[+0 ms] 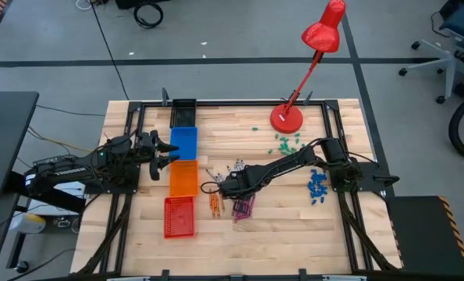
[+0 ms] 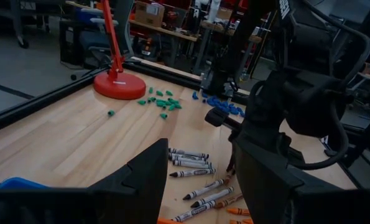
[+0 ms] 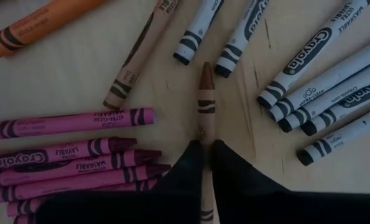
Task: Sort crayons
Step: Put the brown crayon into the orange bin
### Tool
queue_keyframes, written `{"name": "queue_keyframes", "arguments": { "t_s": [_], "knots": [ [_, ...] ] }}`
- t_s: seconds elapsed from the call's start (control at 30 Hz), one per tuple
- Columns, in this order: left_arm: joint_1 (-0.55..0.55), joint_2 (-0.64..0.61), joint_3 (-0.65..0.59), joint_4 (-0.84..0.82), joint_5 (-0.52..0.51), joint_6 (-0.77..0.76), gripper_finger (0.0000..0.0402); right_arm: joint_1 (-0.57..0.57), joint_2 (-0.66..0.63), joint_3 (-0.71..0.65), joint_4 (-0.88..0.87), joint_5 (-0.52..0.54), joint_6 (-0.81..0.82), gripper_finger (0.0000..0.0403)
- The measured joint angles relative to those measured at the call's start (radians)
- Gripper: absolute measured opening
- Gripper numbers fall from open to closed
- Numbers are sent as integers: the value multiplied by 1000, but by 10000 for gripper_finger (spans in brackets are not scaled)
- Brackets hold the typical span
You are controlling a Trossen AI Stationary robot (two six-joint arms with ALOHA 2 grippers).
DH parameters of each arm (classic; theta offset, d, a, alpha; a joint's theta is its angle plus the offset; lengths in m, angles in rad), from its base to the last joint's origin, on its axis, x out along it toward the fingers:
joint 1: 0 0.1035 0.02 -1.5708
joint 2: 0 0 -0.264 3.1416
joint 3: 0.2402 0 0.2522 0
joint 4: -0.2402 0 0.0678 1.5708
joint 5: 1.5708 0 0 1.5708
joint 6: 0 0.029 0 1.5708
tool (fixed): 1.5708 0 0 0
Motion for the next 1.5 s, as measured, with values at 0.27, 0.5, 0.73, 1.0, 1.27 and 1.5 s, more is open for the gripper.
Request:
{"name": "queue_keyframes", "arguments": {
  "t_s": [0.27,0.5,0.73,1.0,1.27,1.5],
  "knots": [
    [0,0,0,1,0,1,192,-1,-7,4,2,38,26,22],
    [0,0,0,2,0,2,192,-5,-6,64,-38,68,13,23],
    [0,0,0,2,0,3,192,-11,-9,141,-94,69,-8,24],
    [0,0,1,-22,0,4,192,-27,-11,174,63,115,-38,31],
    [0,0,1,-26,0,4,192,-86,-11,175,366,33,4,33],
    [0,0,1,-32,0,4,192,-104,-9,175,606,7,90,33]
  ]
}}
